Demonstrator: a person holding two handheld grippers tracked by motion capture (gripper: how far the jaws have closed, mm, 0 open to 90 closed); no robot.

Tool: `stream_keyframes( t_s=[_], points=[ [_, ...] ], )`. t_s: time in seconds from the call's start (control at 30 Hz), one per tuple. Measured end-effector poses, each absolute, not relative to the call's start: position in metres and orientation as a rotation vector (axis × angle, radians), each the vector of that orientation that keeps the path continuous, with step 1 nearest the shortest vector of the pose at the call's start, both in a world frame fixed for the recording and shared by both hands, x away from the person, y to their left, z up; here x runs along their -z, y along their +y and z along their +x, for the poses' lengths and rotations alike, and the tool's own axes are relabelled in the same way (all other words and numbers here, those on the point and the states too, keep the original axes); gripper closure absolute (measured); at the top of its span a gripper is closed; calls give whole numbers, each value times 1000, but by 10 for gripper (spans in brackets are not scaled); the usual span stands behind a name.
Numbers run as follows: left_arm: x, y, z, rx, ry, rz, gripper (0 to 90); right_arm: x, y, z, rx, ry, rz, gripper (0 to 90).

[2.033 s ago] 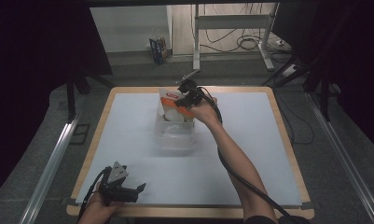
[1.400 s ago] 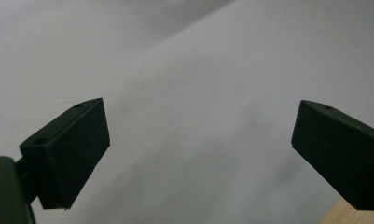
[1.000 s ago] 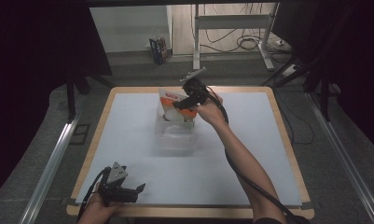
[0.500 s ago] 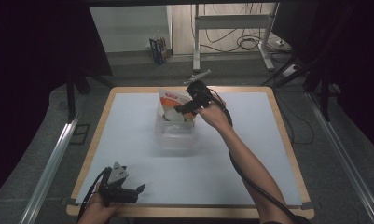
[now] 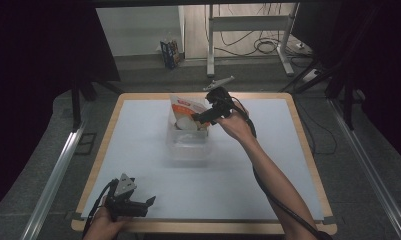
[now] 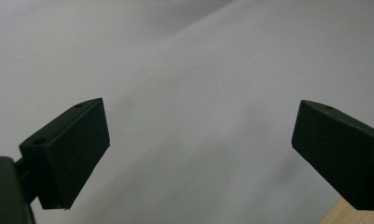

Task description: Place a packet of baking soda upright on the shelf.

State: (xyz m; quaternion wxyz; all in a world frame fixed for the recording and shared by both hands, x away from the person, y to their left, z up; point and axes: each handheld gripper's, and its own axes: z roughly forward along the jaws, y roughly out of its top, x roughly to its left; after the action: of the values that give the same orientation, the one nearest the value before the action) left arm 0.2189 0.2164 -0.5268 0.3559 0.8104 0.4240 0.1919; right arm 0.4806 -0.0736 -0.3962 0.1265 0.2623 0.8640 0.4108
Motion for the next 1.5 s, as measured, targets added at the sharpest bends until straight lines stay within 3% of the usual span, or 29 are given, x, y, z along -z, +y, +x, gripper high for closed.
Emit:
stream_keyframes(
  t_s=[1.5],
  points=[
    [527,212,219,-516,1086,2125,43,416,-125,422,-1192,2461,756,8]
  ],
)
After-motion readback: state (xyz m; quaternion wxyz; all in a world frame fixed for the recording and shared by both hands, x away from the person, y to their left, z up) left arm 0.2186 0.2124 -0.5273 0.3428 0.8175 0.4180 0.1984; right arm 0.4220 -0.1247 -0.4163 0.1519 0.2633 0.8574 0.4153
